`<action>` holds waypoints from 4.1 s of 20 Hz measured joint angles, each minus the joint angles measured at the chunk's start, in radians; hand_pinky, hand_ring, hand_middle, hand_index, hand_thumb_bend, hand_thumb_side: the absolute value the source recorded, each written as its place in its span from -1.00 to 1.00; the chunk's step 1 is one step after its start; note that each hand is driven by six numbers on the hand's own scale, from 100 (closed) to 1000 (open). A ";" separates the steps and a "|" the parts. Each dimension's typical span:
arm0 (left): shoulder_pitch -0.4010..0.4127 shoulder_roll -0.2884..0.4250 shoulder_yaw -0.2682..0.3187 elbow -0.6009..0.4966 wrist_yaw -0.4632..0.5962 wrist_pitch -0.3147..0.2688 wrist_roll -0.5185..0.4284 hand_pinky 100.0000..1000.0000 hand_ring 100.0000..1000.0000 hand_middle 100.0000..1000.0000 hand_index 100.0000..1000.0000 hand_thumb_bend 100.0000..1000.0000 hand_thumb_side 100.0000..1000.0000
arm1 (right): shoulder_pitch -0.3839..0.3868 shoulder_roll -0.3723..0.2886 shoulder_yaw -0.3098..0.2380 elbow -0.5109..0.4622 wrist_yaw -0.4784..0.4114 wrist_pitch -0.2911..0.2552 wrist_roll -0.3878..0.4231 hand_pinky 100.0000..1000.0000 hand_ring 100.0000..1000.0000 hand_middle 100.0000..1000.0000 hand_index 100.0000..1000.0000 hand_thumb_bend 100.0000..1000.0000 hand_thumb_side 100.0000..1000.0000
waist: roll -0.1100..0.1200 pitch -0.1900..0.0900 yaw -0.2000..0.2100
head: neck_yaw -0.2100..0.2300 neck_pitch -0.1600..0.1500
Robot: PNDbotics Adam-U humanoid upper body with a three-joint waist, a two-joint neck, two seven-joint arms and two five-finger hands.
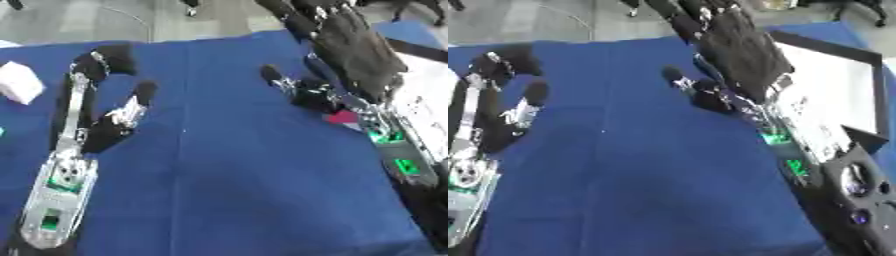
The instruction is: Pick up the objects with one hand, pass them to the other hand, and then place them into the box on the other side of the table.
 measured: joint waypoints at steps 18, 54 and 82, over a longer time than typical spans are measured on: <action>0.022 0.058 0.085 -0.029 -0.086 0.025 0.030 0.39 0.05 0.06 0.50 0.07 0.03 | 0.000 0.005 -0.034 0.000 -0.079 -0.014 -0.047 0.61 0.93 0.94 1.00 -0.52 -1.00 | 0.012 0.000 -0.004 | -0.028 0.000; 0.195 0.752 0.140 0.273 -0.423 0.121 -0.707 0.61 0.33 0.28 0.62 0.11 -0.87 | 0.034 -0.057 -0.003 0.000 -0.092 -0.001 0.032 0.60 0.88 0.90 1.00 -0.94 -1.00 | 0.076 -0.013 0.007 | -0.097 0.000; 0.163 0.702 0.175 0.249 -0.421 0.122 -0.559 0.44 -0.14 -0.24 0.08 -0.40 -1.00 | 0.036 -0.048 -0.003 0.000 -0.092 0.004 0.031 0.59 0.87 0.89 1.00 -1.00 -1.00 | 0.076 -0.013 0.010 | -0.089 0.000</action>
